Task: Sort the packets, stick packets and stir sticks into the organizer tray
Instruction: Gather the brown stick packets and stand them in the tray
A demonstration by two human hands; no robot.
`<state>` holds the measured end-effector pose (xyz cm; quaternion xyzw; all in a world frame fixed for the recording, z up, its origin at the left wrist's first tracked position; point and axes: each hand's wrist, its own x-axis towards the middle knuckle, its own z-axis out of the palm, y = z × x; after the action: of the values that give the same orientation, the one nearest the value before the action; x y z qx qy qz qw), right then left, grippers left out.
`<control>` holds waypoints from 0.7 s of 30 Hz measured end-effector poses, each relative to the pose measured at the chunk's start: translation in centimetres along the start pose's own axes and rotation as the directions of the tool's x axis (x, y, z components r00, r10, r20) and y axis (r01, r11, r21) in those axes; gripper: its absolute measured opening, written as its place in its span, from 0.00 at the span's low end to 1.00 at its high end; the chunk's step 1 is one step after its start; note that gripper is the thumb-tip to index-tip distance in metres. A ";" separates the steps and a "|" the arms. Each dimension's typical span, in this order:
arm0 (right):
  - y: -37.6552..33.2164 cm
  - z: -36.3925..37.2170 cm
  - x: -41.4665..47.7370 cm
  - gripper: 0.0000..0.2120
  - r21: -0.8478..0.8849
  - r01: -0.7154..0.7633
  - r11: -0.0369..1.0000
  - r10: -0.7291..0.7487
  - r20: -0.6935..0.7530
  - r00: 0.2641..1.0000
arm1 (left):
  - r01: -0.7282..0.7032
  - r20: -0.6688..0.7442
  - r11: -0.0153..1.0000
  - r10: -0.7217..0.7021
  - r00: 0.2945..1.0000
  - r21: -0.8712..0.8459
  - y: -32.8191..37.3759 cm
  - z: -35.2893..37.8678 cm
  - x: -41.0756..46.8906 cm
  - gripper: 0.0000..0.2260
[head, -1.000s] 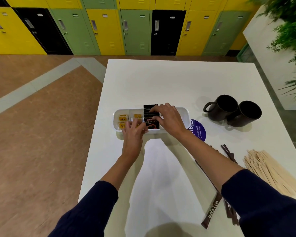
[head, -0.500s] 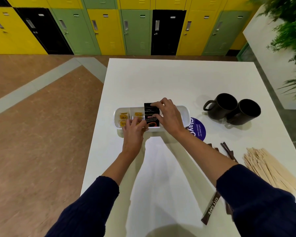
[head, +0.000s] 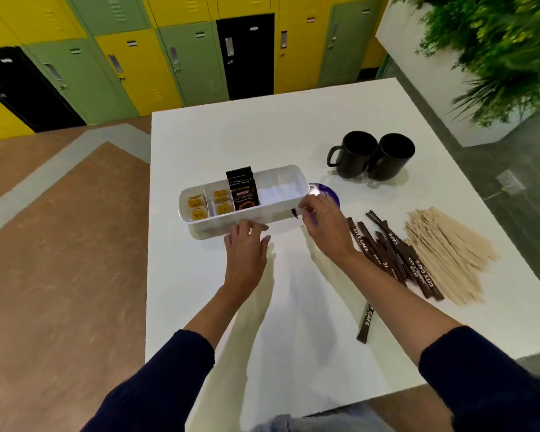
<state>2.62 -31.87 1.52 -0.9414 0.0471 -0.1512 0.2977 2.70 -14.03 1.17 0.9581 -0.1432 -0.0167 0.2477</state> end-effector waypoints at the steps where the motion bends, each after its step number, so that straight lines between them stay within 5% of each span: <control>1: 0.6 -0.3 -0.7 0.05 -0.019 -0.017 1.000 0.017 -0.002 1.000 | 0.001 0.034 1.000 0.000 0.999 -0.017 0.3 0.3 -0.5 0.12; 7: 6.0 -4.2 -4.3 0.05 -0.105 -0.124 0.987 0.129 0.047 0.991 | -0.079 0.302 0.993 0.049 0.952 0.086 4.6 4.0 -4.0 0.16; 13: 10.3 -7.7 -5.6 0.09 -0.099 -0.261 0.960 0.277 0.218 0.936 | 0.066 0.453 0.998 -0.053 0.890 -0.014 11.3 7.8 -6.5 0.23; 21: 12.3 -8.8 -6.5 0.19 -0.145 -0.327 0.934 0.356 0.310 0.882 | 0.138 0.479 0.990 -0.109 0.871 -0.024 15.4 11.2 -7.7 0.19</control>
<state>-6.33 -45.60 -0.42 -0.9425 0.1682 0.0661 0.2813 -9.96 -30.02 -1.53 0.9241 -0.1377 -0.2717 0.2307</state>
